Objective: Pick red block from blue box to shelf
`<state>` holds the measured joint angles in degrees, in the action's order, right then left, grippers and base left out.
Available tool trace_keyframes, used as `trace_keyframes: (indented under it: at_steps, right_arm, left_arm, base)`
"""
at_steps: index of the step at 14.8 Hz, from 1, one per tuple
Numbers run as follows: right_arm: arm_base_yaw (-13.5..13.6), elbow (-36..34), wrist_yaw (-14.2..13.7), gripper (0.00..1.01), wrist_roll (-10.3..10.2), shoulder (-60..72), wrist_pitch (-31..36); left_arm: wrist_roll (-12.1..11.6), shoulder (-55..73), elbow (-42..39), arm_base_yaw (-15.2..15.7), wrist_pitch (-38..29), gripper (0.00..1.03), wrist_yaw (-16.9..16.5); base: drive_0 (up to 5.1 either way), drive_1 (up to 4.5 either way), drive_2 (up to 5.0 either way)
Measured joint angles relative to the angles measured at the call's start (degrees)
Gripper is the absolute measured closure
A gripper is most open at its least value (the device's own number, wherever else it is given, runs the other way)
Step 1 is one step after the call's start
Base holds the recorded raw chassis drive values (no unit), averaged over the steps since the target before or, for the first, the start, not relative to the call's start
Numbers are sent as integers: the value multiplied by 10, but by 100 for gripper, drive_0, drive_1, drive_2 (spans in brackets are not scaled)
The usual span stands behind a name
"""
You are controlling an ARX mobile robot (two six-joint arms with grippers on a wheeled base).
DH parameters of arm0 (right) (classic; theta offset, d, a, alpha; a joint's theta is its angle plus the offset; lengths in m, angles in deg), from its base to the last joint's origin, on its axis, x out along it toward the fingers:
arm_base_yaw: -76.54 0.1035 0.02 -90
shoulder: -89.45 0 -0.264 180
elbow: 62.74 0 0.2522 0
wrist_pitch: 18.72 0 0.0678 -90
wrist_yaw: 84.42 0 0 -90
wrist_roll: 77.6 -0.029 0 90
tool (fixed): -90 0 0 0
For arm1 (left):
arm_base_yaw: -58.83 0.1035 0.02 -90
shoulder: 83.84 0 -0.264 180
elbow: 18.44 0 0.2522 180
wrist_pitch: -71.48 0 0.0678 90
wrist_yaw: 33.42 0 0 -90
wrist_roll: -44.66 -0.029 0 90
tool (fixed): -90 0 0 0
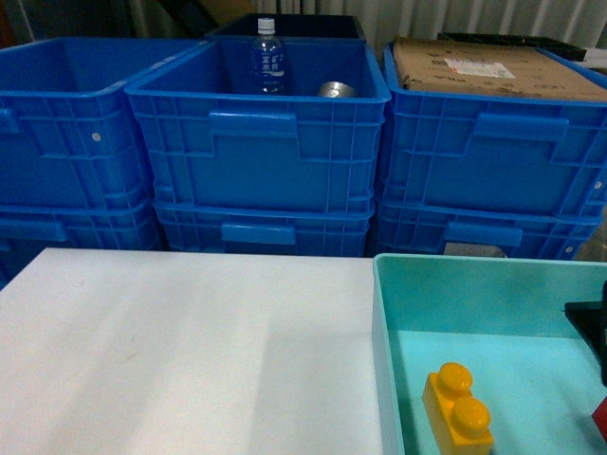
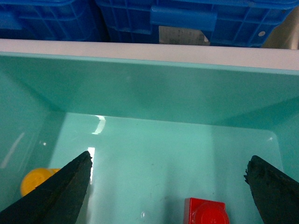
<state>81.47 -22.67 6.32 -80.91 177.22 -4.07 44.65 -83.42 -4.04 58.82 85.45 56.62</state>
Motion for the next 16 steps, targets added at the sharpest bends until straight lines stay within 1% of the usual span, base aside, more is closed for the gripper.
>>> trace_keyframes:
  at_steps: [2, 4, 6, 7, 9, 10, 12, 14, 15, 16]
  right_arm:
    - [3, 40, -20, 3, 2, 67, 21]
    - [2, 75, -27, 3, 2, 117, 30]
    - [1, 106, -45, 3, 2, 177, 39]
    - [-1, 109, -53, 3, 1, 193, 40]
    - [-5, 106, -57, 3, 1, 202, 45]
    - [-9, 105, -63, 3, 0, 202, 47]
    - [-32, 90, -65, 3, -1, 212, 70]
    - [-50, 58, -56, 3, -2, 215, 85]
    - [-50, 43, -49, 3, -1, 215, 105]
    - [-54, 42, -46, 3, -1, 222, 111]
  left_arm:
    - [0, 0, 0, 0, 0, 5, 0]
    - [0, 0, 0, 0, 0, 5, 0]
    - [0, 0, 0, 0, 0, 5, 0]
    - [0, 0, 0, 0, 0, 5, 0]
    - [0, 0, 0, 0, 0, 5, 0]
    - [0, 0, 0, 0, 0, 5, 0]
    - [0, 0, 0, 0, 0, 5, 0]
    - [0, 0, 0, 0, 0, 5, 0]
    - [0, 0, 0, 0, 0, 5, 0]
    - [0, 0, 0, 0, 0, 5, 0]
  base:
    - [0, 0, 0]
    - [0, 0, 0]
    - [0, 0, 0]
    - [0, 0, 0]
    - [0, 0, 0]
    - [0, 0, 0]
    - [0, 0, 0]
    - [0, 0, 0]
    - [0, 0, 0]
    - [0, 0, 0]
